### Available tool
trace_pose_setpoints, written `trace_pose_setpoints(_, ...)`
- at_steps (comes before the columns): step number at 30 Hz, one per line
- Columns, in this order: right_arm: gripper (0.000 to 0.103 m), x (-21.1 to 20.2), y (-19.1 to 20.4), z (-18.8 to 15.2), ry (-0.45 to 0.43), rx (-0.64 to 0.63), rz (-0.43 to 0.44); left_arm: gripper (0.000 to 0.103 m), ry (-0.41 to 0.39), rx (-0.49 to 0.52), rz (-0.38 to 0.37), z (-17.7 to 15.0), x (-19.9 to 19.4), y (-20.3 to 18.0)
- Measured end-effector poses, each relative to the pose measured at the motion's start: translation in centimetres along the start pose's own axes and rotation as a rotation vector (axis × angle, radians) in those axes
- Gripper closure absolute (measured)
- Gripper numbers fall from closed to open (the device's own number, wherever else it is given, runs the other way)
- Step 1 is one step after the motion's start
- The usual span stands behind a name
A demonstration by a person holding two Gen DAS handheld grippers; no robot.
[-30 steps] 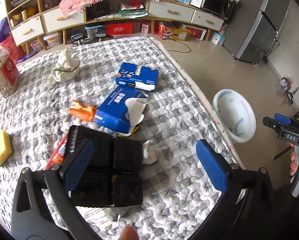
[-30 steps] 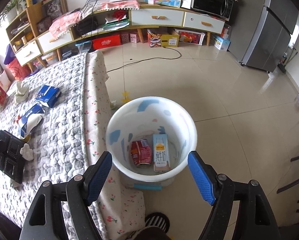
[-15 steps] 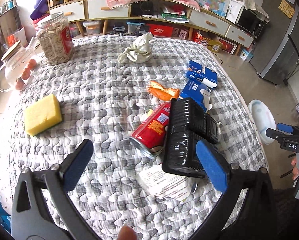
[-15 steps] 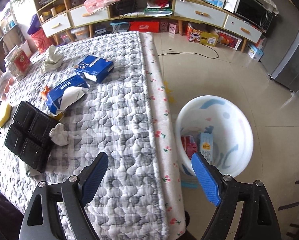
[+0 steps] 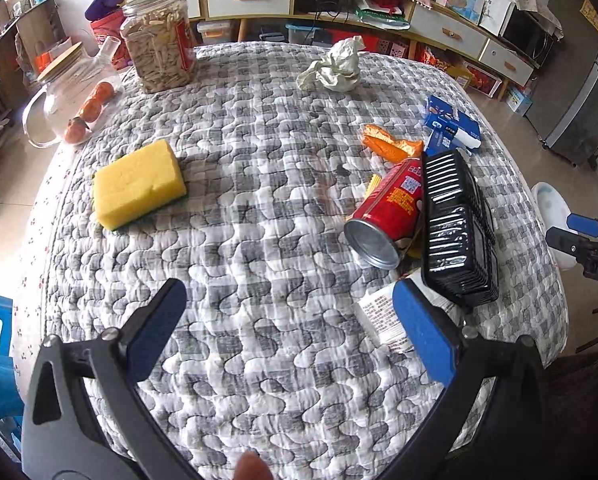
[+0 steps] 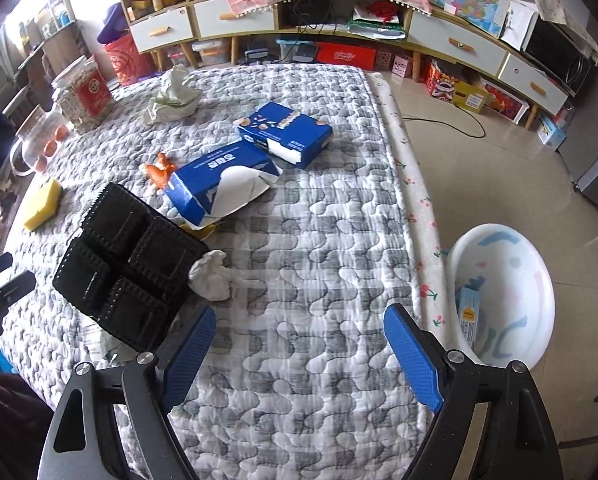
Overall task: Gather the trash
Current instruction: 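Move the right tool to the black plastic tray and grasp its edge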
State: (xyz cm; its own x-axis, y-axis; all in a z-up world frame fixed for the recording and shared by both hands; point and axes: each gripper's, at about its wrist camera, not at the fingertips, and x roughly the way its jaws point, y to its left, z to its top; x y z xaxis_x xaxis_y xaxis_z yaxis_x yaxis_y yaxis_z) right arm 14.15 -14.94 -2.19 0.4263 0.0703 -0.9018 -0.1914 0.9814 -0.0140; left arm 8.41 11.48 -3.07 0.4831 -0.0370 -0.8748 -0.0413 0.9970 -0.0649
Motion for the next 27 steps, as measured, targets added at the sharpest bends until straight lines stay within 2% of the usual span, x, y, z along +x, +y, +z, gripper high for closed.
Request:
trace_pose_setpoints(7,0.016,-0.3,8.3,-0.6,-0.031,-0.183,0.047,0.001,0.013,-0.065,0.014,-2.0,-0.5,4.2)
trace_pose_setpoints(13,0.016,0.4,14.0,-1.5,-0.067,-0.3,0.016,0.001,0.002,-0.12,0.009,-3.3,-1.2,6.8)
trace_pose_setpoints(18,0.016,1.8,16.4,-1.8,-0.07,-0.328,-0.018,0.001,0.008,-0.135,0.012,-4.1,-1.3,8.1)
trace_pose_setpoints(24,0.016,3.4,18.4,-2.2,-0.108,-0.378,-0.122,0.001,0.013,-0.125,0.021,-4.5,-1.3,8.3)
trace_pose_setpoints(27,0.024,3.1,18.4,-2.2,-0.13,-0.388,-0.132,0.001,0.016,-0.118,0.02,-4.5,-1.2,8.1)
